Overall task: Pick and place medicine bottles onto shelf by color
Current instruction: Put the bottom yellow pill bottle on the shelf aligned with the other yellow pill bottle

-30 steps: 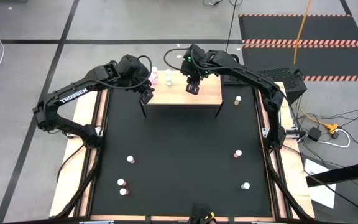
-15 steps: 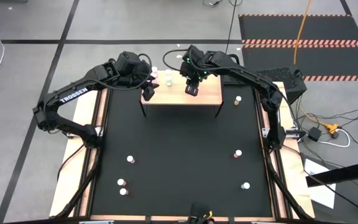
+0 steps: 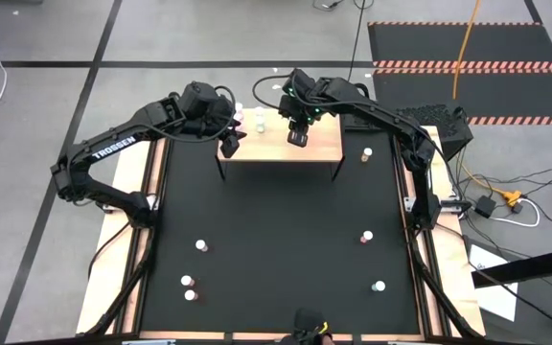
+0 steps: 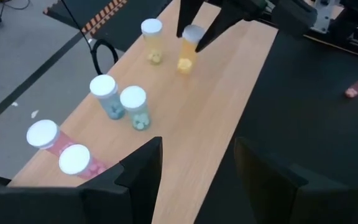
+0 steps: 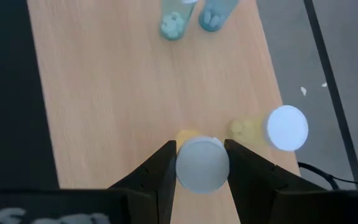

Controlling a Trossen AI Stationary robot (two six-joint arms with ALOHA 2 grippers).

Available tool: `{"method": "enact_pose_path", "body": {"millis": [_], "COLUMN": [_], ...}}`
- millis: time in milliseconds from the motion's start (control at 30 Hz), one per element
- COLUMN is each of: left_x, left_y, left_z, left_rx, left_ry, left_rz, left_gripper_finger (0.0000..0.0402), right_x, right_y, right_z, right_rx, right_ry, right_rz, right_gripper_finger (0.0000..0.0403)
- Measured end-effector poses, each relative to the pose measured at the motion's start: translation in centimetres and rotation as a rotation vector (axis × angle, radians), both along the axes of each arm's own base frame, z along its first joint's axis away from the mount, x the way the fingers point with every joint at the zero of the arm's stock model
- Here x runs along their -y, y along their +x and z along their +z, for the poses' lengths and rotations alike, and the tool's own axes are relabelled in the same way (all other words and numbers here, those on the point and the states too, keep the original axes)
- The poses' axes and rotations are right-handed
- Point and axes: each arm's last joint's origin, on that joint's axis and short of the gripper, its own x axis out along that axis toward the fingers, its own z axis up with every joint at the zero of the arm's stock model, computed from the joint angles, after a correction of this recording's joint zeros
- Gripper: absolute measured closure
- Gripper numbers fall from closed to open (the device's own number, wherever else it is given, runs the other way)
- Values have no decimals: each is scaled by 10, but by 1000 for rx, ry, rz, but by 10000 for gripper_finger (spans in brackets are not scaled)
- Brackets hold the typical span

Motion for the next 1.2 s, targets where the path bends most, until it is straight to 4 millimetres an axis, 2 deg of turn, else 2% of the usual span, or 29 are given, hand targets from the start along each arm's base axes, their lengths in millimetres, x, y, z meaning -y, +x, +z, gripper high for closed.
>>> {"method": "enact_pose_path", "body": {"millis": [1200], "left_x": [0], "left_y": [0], "left_z": [0], "left_rx": [9], "left_ry": [-28], "left_rz": [25], "left_gripper_finger": [199], "right_x": [3], "right_y": [1], "right_z": [-2], "right_rx": [8], "right_ry": [4], "right_rz": [35], "right_gripper_finger": [280]}}
